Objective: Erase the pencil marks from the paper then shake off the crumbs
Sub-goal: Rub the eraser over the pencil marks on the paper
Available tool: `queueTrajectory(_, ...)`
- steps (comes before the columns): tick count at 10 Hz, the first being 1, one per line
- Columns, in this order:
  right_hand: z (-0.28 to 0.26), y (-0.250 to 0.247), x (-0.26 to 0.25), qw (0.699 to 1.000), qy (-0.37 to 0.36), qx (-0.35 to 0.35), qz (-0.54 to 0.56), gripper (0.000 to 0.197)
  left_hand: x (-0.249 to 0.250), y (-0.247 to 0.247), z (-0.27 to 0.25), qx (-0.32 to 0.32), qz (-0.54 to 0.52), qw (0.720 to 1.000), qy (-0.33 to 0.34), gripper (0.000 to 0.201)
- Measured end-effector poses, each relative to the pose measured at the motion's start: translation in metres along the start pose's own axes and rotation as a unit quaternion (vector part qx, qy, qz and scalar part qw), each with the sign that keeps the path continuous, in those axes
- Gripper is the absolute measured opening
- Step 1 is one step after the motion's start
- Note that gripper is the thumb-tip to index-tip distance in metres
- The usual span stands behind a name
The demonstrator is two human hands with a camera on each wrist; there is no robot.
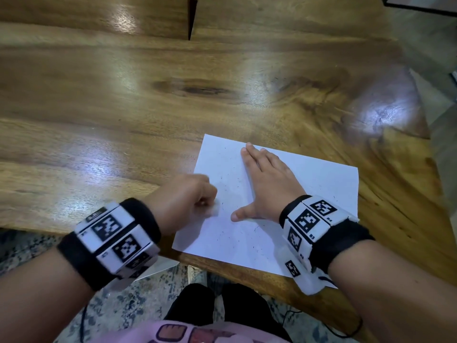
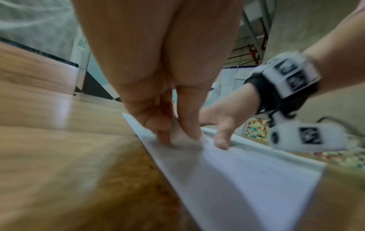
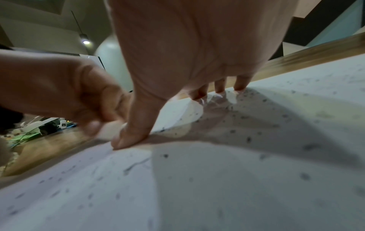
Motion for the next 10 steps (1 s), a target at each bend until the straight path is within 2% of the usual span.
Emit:
queueTrajectory(1, 0.000, 0.000, 0.000, 1.000, 0.000, 0.000, -0.001, 0.134, -0.005, 0.004, -0.012, -0.066, -0.005, 0.998, -0.001, 0.010)
queueTrajectory(2, 0.000, 0.000, 0.000, 1.000, 0.003, 0.000, -0.002, 0.134, -0.004, -0.006, -0.001, 0.029, -0.007, 0.999, -0.013, 0.014)
queueTrajectory(3, 0.000, 0.000, 0.000, 1.000, 0.002, 0.000, -0.008, 0.134, -0.005, -0.003, -0.007, 0.020, -0.003, 1.000, 0.005, 0.020)
queueTrajectory(4, 0.000, 0.000, -0.001, 1.000, 0.004, 0.000, -0.005, 0.134, -0.012, 0.003, -0.022, -0.069, -0.013, 0.997, -0.019, 0.013)
queueTrajectory(6, -0.001, -0.001, -0.002, 1.000, 0.005, -0.002, -0.004, 0.134, 0.007, -0.007, 0.013, 0.045, -0.001, 0.999, -0.014, 0.014)
queueTrajectory(7, -0.001, -0.001, -0.001, 1.000, 0.005, -0.004, -0.003, 0.133, 0.006, 0.003, -0.001, 0.018, -0.020, 1.000, 0.000, 0.018)
queueTrajectory(8, 0.000, -0.001, -0.001, 1.000, 0.004, -0.006, -0.005, 0.133, 0.005, 0.012, -0.012, -0.063, -0.031, 0.998, 0.002, 0.013)
queueTrajectory(10, -0.002, -0.007, 0.001, 0.998, -0.017, -0.050, -0.016, 0.131, 0.008, 0.002, 0.019, 0.031, -0.010, 0.999, -0.016, 0.006)
Point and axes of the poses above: each hand's wrist, its own z-axis towards the middle knuckle, its own y-axis out of the palm, x = y × z, the point moved 4 cm from there along z, towards the middle knuckle, and after that the axes turned 1 degree about y, right-handed, at the moved point
